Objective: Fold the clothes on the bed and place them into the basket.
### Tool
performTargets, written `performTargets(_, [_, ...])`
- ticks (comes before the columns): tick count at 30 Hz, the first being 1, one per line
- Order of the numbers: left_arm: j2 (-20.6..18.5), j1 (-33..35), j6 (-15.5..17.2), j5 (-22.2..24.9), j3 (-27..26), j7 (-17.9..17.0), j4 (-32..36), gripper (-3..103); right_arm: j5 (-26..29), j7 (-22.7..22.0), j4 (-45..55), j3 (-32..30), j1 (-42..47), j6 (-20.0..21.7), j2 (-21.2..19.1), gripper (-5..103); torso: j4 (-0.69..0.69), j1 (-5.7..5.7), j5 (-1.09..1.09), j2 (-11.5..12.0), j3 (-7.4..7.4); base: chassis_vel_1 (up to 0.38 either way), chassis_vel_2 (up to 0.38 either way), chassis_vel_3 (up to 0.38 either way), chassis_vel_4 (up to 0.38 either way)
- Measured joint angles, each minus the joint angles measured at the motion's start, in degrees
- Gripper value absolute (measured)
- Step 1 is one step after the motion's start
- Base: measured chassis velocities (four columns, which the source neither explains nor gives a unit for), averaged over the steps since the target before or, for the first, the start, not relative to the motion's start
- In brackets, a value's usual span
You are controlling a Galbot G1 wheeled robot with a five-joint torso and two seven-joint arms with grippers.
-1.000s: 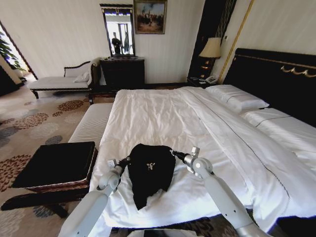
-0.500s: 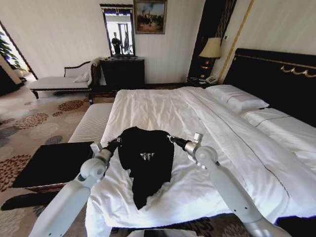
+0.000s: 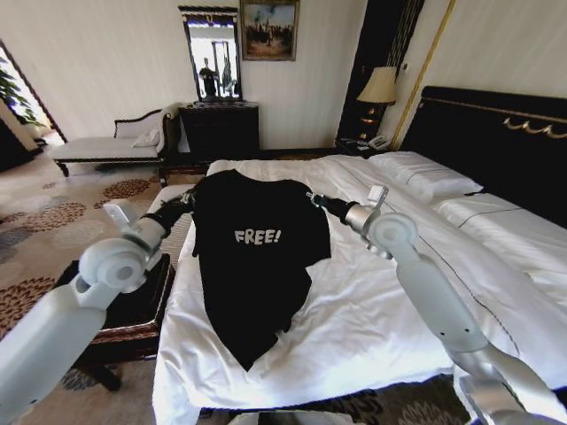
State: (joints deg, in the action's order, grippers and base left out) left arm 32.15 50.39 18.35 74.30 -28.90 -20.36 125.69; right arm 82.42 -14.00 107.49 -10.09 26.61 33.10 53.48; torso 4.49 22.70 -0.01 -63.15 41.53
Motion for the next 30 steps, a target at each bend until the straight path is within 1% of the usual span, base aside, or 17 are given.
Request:
performTargets(1, [-0.8,1.15,-0.1,0.4,-1.67,0.02,0.6,0,0.39,0.0,-0.14,0.49,-0.94,0.0,-0.06,0,-0.02,0.0,0.0,0.0,0.0,0.0,0.0,0.0,0.0])
performTargets(2, [-0.8,1.15,-0.1,0.4,-1.67,0.02,0.6,0,0.39,0.0,-0.14,0.49,-0.94,0.0,-0.06,0,-0.02,0.0,0.0,0.0,0.0,0.0,0.0,0.0,0.0])
performTargets(3, [-1.81,2.12,-0.31,0.93,-3.28,0.02,1.17,0,0.91,0.01,-0.21,0.84,-2.01,0.0,-0.19,0,-0.08,0.0,0.0,0.0,0.0,0.0,0.0,0.0,0.0])
performTargets(4, [-2.68,2.37,-0.46,1.43,-4.22,0.01,1.56,0,1.3,0.0,-0.21,0.91,-2.79,0.0,-0.43,0,-0.09,0.0,0.01,0.0,0.0,0.0,0.0,0.0,0.0])
performTargets(6, [-4.85,1.44,-0.66,2.9,-5.28,-0.21,2.38,0,2.68,-0.06,0.06,0.57,-5.17,0.0,-1.43,0,-0.03,0.0,-0.01,0.0,-0.01,0.0,0.0,0.0,0.0])
performTargets(7, [-4.85,1.44,-0.66,2.9,-5.28,-0.21,2.38,0,2.68,-0.06,0.06,0.57,-5.17,0.0,-1.43,0,-0.03,0.0,-0.01,0.0,-0.01,0.0,0.0,0.0,0.0])
performTargets(8, [-5.41,0.87,-0.67,3.35,-5.44,-0.29,2.58,0,3.21,-0.13,0.17,0.35,-5.87,-0.01,-1.67,0,-0.01,0.0,-0.01,0.0,-0.01,0.0,0.0,0.0,0.0])
performTargets(9, [-6.64,-0.55,-0.7,4.62,-5.65,-0.57,2.97,0,5.0,-0.35,0.42,-0.18,-7.38,-0.12,-2.36,0,0.0,0.0,-0.01,0.0,0.0,0.0,0.0,0.0,0.0])
performTargets(10, [-6.64,-0.55,-0.7,4.62,-5.65,-0.57,2.97,0,5.0,-0.35,0.42,-0.18,-7.38,-0.12,-2.36,0,0.0,0.0,-0.01,0.0,0.0,0.0,0.0,0.0,0.0])
performTargets(11, [-7.36,-1.37,-0.7,5.36,-5.74,-0.64,3.13,0,6.45,-0.57,0.55,-0.57,-8.11,-0.17,-2.79,0,-0.01,0.0,0.0,0.0,0.0,0.0,0.0,0.0,0.0])
performTargets(12, [-8.92,-3.11,-0.7,6.89,-5.91,-0.66,3.15,0,9.57,-1.08,0.74,-1.68,-9.38,-0.3,-3.68,0,-0.02,0.0,0.03,0.0,0.0,0.0,0.0,0.0,0.0])
performTargets(14, [-9.3,-3.5,-0.7,7.22,-5.93,-0.66,3.02,0,10.33,-1.17,0.76,-2.01,-9.7,-0.36,-4.06,0,-0.01,0.0,0.04,0.0,0.0,0.0,0.0,0.0,0.0])
performTargets(16, [-10.56,-4.53,-0.7,8.41,-6.06,-0.61,2.55,0,13.3,-1.42,1.04,-3.23,-10.82,-0.62,-5.58,0,-0.01,0.0,0.0,0.0,0.0,0.0,0.0,0.0,0.0])
performTargets(17, [-10.56,-4.53,-0.7,8.41,-6.06,-0.61,2.55,0,13.3,-1.42,1.04,-3.23,-10.82,-0.62,-5.58,0,-0.01,0.0,0.0,0.0,0.0,0.0,0.0,0.0,0.0])
performTargets(21, [-11.66,-5.28,-0.7,9.83,-6.14,-0.62,3.81,0,17.15,-2.45,2.04,-3.53,-12.52,-1.46,-6.66,0,-0.03,0.0,0.01,0.0,-0.01,0.0,0.0,0.0,0.0])
performTargets(27, [-11.82,-4.88,-0.7,10.12,-6.51,-0.65,4.57,0,17.8,-2.82,2.83,-3.31,-12.65,-1.54,-6.78,0,-0.03,0.0,0.01,0.0,0.0,0.0,0.0,0.0,0.0])
performTargets(30, [-12.23,-3.12,-0.7,10.5,-7.72,-0.7,5.89,0,18.6,-2.91,5.05,-3.16,-11.9,-1.54,-7.78,0,-0.04,0.0,0.0,0.0,0.0,0.0,0.0,0.0,0.0])
